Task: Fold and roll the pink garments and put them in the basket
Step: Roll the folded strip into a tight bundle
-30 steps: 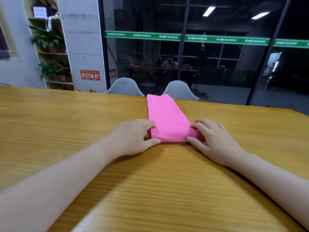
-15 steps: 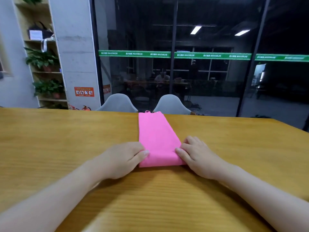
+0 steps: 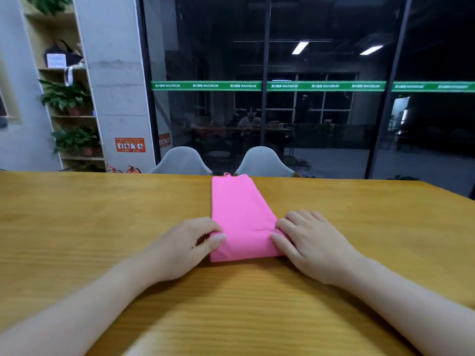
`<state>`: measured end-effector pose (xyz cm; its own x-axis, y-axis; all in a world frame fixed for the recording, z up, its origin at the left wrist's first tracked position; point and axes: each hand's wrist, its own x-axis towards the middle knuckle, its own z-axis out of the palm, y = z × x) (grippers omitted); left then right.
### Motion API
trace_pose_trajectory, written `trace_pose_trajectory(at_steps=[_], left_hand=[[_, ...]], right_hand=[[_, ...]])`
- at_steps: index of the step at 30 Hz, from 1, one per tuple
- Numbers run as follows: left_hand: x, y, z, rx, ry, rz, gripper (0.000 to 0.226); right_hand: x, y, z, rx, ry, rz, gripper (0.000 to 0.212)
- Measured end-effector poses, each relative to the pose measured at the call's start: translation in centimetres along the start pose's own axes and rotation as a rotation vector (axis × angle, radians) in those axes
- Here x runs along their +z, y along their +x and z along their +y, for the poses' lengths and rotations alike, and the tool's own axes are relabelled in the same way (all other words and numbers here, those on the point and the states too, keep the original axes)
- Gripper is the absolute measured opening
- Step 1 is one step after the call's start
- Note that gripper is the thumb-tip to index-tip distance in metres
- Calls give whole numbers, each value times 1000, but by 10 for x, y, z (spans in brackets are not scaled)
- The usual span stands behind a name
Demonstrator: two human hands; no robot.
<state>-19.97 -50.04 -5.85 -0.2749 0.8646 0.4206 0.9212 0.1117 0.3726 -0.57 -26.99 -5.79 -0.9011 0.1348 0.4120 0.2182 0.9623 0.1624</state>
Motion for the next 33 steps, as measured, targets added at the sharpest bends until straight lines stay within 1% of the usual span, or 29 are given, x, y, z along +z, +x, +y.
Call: trace_pose_trajectory(at_steps=[3, 5, 7, 9, 11, 13, 14, 16, 17, 20, 22, 25, 27, 30, 31, 33], left_hand=[[-1, 5, 1, -98, -172, -36, 35], [-1, 6, 2, -114, -207, -30, 31], [1, 6, 1, -88, -189, 17, 24], [4, 6, -1, -46, -148, 102, 11], [5, 6, -1, 32, -62, 213, 16], [5, 7, 1, 89, 3, 257, 12], [4, 8, 2, 103, 27, 250, 11], [2, 7, 2, 67, 74, 201, 20], [1, 6, 2, 24, 108, 157, 28], [0, 3, 0, -95, 202, 18, 64], [0, 3, -1, -124, 231, -31, 72], [-3, 6, -1, -160, 221, -67, 75], [-4, 6, 2, -191, 189, -92, 76], [-6, 6, 3, -254, 96, -131, 78], [-7, 6, 2, -269, 59, -149, 75], [-11, 4, 3, -259, 22, -187, 58]], right_hand=[[2, -4, 6, -13, -44, 18, 55], [4, -6, 9, -7, -6, -1, 57], [9, -5, 9, -3, 103, -35, 55], [13, -2, 10, 10, 234, -84, 52], [16, 1, 12, 15, 292, -118, 51], [16, 5, 13, 22, 308, -129, 49], [17, 7, 13, 34, 318, -137, 48], [18, 11, 14, 63, 350, -155, 49], [19, 14, 14, 77, 364, -157, 51], [21, 20, 13, 100, 338, -119, 58], [23, 20, 13, 54, 230, -47, 58], [21, 15, 10, -44, 66, 29, 53], [20, 12, 8, -64, 47, 28, 51], [14, 11, 5, -67, 32, -3, 59], [10, 10, 2, -84, 8, -19, 62], [2, 8, -3, -134, -26, -47, 64]])
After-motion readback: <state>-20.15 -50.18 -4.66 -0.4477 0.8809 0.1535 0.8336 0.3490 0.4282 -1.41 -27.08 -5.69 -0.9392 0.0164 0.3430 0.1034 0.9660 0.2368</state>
